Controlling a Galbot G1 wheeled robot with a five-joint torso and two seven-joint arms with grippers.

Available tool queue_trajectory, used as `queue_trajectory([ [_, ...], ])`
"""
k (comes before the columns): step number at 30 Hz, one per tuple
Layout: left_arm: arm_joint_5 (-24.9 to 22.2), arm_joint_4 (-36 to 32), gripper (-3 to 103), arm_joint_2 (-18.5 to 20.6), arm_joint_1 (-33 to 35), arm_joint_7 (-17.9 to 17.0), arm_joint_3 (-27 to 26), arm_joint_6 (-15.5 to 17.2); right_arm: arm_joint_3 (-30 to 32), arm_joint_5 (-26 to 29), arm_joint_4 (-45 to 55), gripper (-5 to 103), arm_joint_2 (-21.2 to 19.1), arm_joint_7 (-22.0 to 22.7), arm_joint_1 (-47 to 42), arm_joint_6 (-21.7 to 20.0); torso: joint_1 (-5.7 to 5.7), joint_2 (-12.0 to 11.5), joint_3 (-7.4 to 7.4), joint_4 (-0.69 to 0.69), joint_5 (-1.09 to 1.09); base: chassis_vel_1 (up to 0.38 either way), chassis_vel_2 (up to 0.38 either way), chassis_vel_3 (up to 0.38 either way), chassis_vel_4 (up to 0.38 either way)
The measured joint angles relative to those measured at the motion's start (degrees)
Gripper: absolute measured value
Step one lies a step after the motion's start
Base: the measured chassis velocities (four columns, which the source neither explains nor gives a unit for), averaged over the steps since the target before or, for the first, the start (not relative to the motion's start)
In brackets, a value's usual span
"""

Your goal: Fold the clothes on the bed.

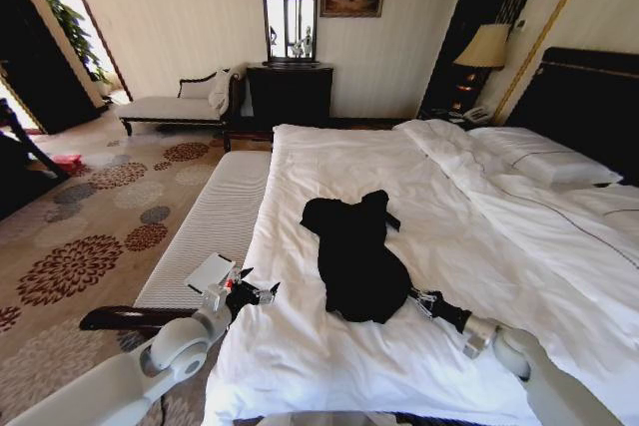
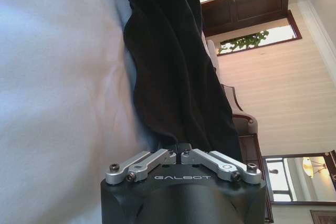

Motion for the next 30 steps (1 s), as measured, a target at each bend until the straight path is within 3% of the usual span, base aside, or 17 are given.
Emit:
queue_trajectory([
  [8, 0.2, -0.3, 100, -0.2, 0.6, -0.1, -0.6, 0.0, 4.4, 1.4, 1.9, 0, 0.0, -0.1, -3.7, 0.0, 0.00, 0.0, 0.00, 0.00, 0.00, 0.000, 0.000, 0.000, 0.000],
  [18, 0.8, -0.9, 100, -0.8, 1.7, -0.1, -1.3, 0.0, 15.2, 3.5, 5.9, 0, 0.8, 0.9, -16.4, 0.0, 0.00, 0.0, -0.01, -0.01, 0.00, 0.000, 0.000, 0.000, 0.000],
  [30, 1.5, -0.9, 100, -1.7, 2.0, 0.1, -1.0, -0.1, 19.9, 1.9, 9.7, 0, 3.8, 2.4, -24.6, 0.1, 0.00, 0.0, -0.01, -0.01, 0.00, 0.000, 0.000, 0.000, 0.000],
])
